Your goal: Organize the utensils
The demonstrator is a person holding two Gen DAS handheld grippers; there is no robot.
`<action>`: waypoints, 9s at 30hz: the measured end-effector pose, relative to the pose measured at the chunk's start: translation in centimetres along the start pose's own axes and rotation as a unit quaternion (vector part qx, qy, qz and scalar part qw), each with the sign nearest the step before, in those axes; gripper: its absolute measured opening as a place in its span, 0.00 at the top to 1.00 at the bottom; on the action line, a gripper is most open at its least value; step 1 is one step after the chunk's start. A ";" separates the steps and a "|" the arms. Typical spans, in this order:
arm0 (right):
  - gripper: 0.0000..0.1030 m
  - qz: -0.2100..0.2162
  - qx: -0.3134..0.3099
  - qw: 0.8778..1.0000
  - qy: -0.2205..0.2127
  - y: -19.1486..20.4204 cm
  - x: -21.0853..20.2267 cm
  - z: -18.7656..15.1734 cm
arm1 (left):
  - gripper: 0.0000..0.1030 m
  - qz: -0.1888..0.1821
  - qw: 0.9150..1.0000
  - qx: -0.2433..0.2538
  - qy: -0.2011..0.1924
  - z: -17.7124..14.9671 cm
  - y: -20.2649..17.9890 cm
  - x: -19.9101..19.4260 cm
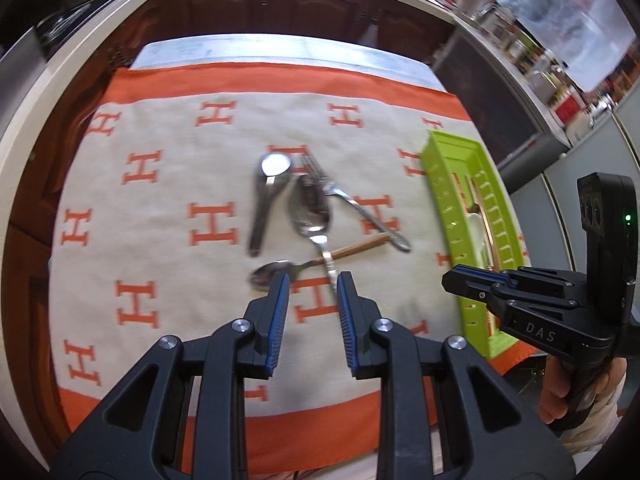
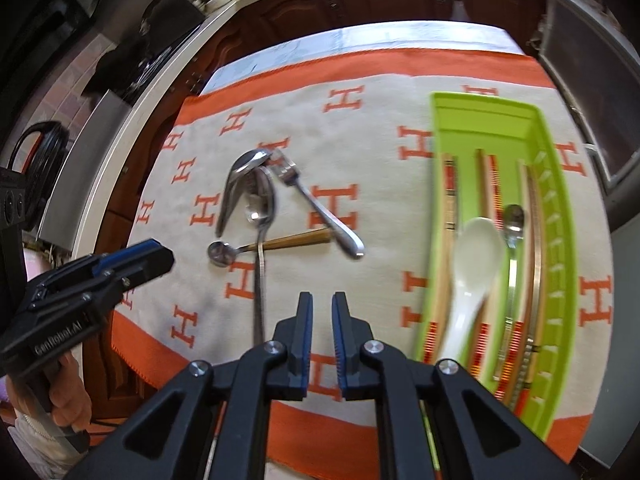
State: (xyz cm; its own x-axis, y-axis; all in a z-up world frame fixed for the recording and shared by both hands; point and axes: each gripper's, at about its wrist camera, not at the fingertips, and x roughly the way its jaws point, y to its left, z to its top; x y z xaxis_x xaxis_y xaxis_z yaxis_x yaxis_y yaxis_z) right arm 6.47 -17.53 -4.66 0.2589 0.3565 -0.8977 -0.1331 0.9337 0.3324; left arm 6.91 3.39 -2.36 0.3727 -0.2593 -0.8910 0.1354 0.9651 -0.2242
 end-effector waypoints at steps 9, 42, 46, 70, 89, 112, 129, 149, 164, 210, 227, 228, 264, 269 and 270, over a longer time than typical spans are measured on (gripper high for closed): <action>0.81 0.012 -0.017 0.999 0.046 3.3 4.7 1.7 | 0.54 0.005 1.000 -0.017 0.001 0.0 3.5 0.0; 0.91 0.024 -0.014 0.998 0.059 3.4 9.9 2.7 | 0.55 -0.066 0.997 -0.003 0.036 7.4 4.5 11.3; 0.91 0.031 -0.003 0.998 0.052 2.3 9.2 2.5 | 0.59 -0.098 0.994 0.000 0.038 7.4 4.3 12.7; 0.91 0.067 0.023 0.997 0.016 -0.2 6.8 1.6 | 0.97 -0.102 0.995 -0.004 -0.018 6.3 2.0 10.0; 0.91 -0.001 0.046 0.995 -0.090 -6.3 -4.4 0.1 | 0.97 -0.184 0.980 0.069 -0.010 5.9 -13.5 5.4; 0.90 -0.069 0.086 0.993 -0.046 -13.5 -1.7 -1.7 | 0.91 -0.145 0.976 0.133 0.090 2.3 -21.4 13.3; 0.90 -0.034 0.017 0.997 -0.063 -7.2 -3.4 -1.0 | 0.72 -0.094 0.992 0.069 0.050 0.3 -10.0 6.1; 0.76 -0.025 -0.212 0.977 0.012 4.2 4.8 2.2 | 0.72 -0.054 0.996 -0.045 0.060 -1.0 2.4 8.3; 0.76 -0.049 -0.327 0.941 0.065 7.5 10.1 3.2 | 0.72 -0.062 0.995 -0.076 0.037 1.4 5.2 10.4; 0.93 -0.041 0.038 0.992 -0.117 -10.6 -4.1 0.2 | 0.72 0.027 0.983 -0.140 0.117 8.4 -5.3 16.8; 0.93 -0.015 0.075 0.990 -0.118 -12.9 -4.3 -2.1 | 0.98 0.017 0.990 -0.078 0.113 6.4 -7.3 14.0; 0.93 -0.014 0.077 0.990 -0.118 -13.0 -4.3 -2.2 | 0.98 0.009 0.991 -0.071 0.114 6.1 -7.9 13.7; 0.92 -0.040 0.081 0.990 -0.107 -12.2 -5.5 -4.5 | 0.47 -0.022 0.987 0.147 0.069 1.0 -19.6 7.0; 0.74 -0.054 0.066 0.990 -0.110 -10.5 -5.7 -4.5 | 0.36 -0.007 0.988 0.146 0.053 -0.9 -16.9 5.5; 0.70 -0.058 0.065 0.990 -0.114 -10.0 -5.8 -4.5 | 0.34 -0.001 0.989 0.141 0.044 -1.2 -16.3 5.0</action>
State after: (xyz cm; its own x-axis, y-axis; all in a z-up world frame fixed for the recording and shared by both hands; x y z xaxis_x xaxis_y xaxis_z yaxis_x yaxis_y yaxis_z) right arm 1.98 -29.12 -4.07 0.4765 0.2319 -0.8480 0.0293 0.9598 0.2790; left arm 5.47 -13.56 -3.65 0.2933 -0.2449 -0.9241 0.3912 0.9128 -0.1177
